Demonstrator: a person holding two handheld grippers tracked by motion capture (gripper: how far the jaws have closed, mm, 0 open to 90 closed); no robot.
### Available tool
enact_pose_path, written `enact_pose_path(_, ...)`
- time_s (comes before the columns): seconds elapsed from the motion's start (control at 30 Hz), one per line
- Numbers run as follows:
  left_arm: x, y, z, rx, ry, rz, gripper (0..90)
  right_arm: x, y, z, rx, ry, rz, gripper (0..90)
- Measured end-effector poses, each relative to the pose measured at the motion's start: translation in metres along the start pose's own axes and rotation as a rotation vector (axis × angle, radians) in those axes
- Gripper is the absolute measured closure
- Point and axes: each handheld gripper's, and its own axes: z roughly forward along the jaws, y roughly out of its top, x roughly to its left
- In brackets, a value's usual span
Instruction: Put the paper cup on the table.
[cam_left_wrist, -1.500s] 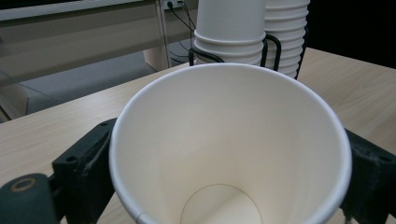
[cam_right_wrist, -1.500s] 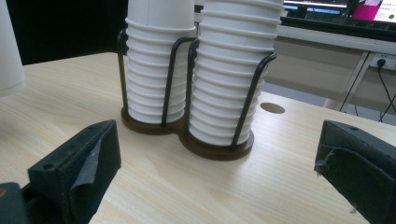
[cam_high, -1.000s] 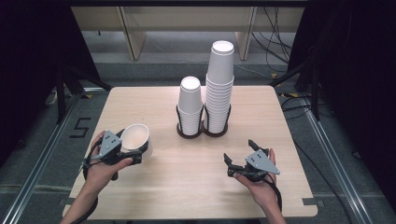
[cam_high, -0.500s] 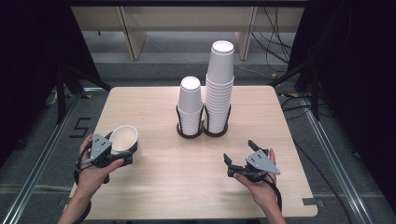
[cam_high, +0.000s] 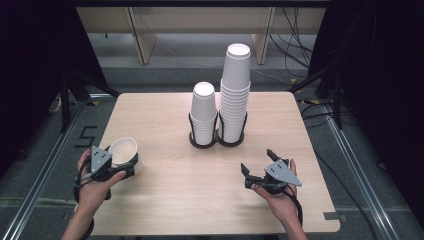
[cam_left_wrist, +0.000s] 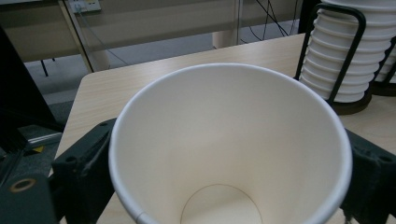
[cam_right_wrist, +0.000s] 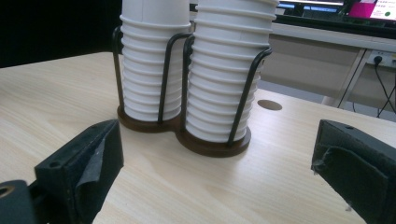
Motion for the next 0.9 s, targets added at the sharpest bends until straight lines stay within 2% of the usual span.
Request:
enact_pose_path(0.3,0.006,-0.004,0.003,0.013,0.029,-0.027,8.0,-0.004,0.001,-0.003,-0.003,-0.018,0.001,3.0)
enact_pose_path(0.47,0.006,-0.006,0.003,0.027,0.04,-0.018,7.8,-0.005,0.0,-0.003,-0.007,-0.022,0.005,3.3)
enact_pose_path(0.57,0.007,-0.009,0.004,0.028,0.038,-0.02,7.7,-0.005,0.0,-0.002,-0.005,-0.007,0.006,3.4)
enact_pose_path(0.63,0.007,-0.01,0.004,0.043,0.043,-0.021,7.5,-0.005,0.001,-0.003,0.001,-0.022,0.002,3.4)
enact_pose_path(0.83,0.008,-0.013,0.005,0.047,0.042,-0.038,6.7,-0.004,-0.001,-0.002,-0.009,-0.012,0.012,3.2)
enact_pose_path(0.9,0.008,-0.015,0.006,0.05,0.041,-0.047,6.5,-0.005,-0.001,-0.004,0.0,-0.023,0.008,3.2)
